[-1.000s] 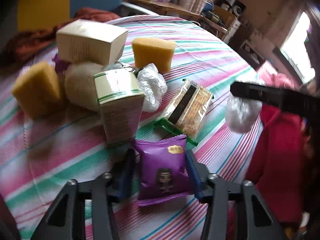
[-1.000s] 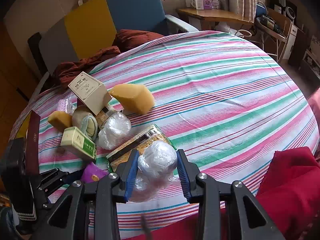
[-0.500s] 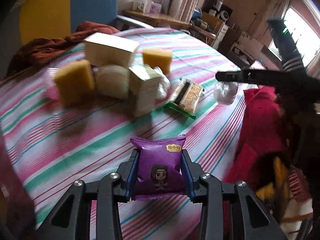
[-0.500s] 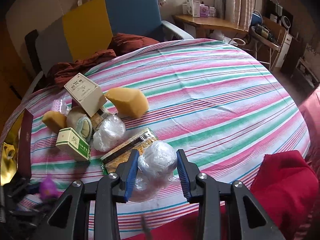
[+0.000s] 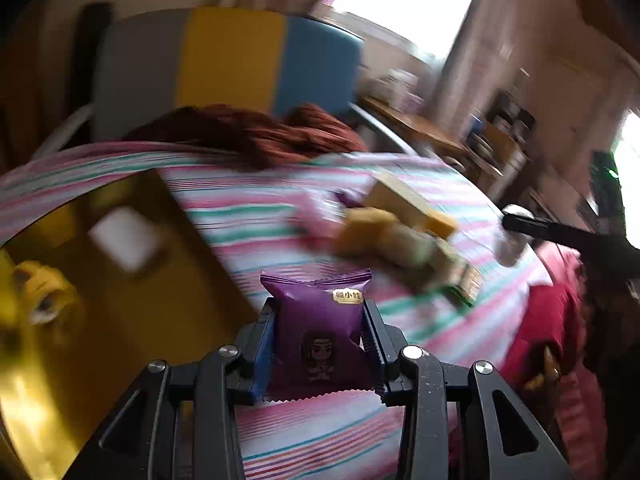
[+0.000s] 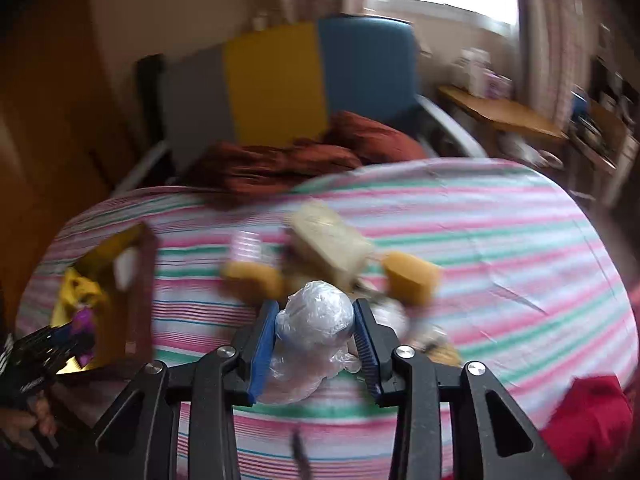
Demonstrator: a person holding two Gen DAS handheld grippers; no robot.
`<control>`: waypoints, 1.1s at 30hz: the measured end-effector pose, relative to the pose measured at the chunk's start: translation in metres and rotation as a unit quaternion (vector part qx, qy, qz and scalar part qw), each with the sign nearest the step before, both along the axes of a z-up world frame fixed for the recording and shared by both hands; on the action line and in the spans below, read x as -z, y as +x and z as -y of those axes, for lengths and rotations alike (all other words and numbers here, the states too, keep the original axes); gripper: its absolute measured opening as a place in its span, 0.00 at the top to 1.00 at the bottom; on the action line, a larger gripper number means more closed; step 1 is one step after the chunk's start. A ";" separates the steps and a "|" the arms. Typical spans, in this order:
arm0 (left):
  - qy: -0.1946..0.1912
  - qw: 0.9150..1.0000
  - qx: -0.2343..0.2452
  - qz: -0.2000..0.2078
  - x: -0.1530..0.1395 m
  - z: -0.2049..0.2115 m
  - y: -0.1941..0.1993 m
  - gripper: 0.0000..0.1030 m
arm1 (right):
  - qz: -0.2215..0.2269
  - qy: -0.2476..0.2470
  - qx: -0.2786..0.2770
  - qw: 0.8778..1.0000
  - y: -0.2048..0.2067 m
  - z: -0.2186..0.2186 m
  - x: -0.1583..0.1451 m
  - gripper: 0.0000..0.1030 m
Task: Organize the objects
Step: 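Carry both items to the gold tray and open both tools to drop them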
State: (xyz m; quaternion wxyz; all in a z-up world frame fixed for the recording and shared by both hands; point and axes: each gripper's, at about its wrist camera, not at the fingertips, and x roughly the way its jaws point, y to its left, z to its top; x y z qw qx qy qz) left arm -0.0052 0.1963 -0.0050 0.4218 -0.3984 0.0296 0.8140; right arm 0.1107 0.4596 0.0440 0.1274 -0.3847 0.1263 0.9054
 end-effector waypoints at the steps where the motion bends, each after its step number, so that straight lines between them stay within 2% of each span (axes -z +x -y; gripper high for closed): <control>1: 0.001 1.000 -0.018 0.001 0.001 0.012 -0.007 0.61 | -0.004 -0.004 -0.017 1.000 -0.008 0.011 -0.003 0.64; 5: -0.004 0.996 -0.089 -0.004 0.005 0.063 -0.034 0.61 | -0.008 -0.015 -0.081 0.997 -0.041 0.059 -0.007 0.64; 9: -0.006 0.988 -0.154 -0.001 0.011 0.112 -0.055 0.61 | 0.000 -0.027 -0.136 0.990 -0.071 0.103 -0.002 0.64; 17: -0.008 0.979 -0.202 0.003 0.019 0.163 -0.060 0.61 | 0.028 -0.067 -0.215 0.974 -0.123 0.177 0.022 0.64; 22: -0.007 0.976 -0.219 0.002 0.019 0.181 -0.057 0.60 | 0.052 -0.089 -0.256 0.961 -0.138 0.215 0.037 0.64; 24: -0.013 0.975 -0.223 0.002 0.021 0.187 -0.057 0.60 | 0.060 -0.115 -0.270 0.954 -0.141 0.228 0.044 0.62; 25: -0.015 0.973 -0.230 0.004 0.022 0.191 -0.058 0.57 | 0.068 -0.137 -0.282 0.947 -0.143 0.234 0.050 0.61; 26: -0.011 0.972 -0.235 0.010 0.024 0.196 -0.058 0.50 | 0.074 -0.150 -0.287 0.943 -0.144 0.240 0.054 0.60; 27: -0.006 0.971 -0.240 0.017 0.025 0.200 -0.058 0.46 | 0.076 -0.158 -0.289 0.941 -0.144 0.243 0.056 0.53; 28: -0.002 0.969 -0.247 0.020 0.025 0.204 -0.058 0.41 | 0.079 -0.163 -0.289 0.940 -0.144 0.246 0.059 0.52; 33: 0.007 0.962 -0.273 0.019 0.021 0.218 -0.054 0.32 | 0.089 -0.151 -0.273 0.946 -0.139 0.251 0.068 0.52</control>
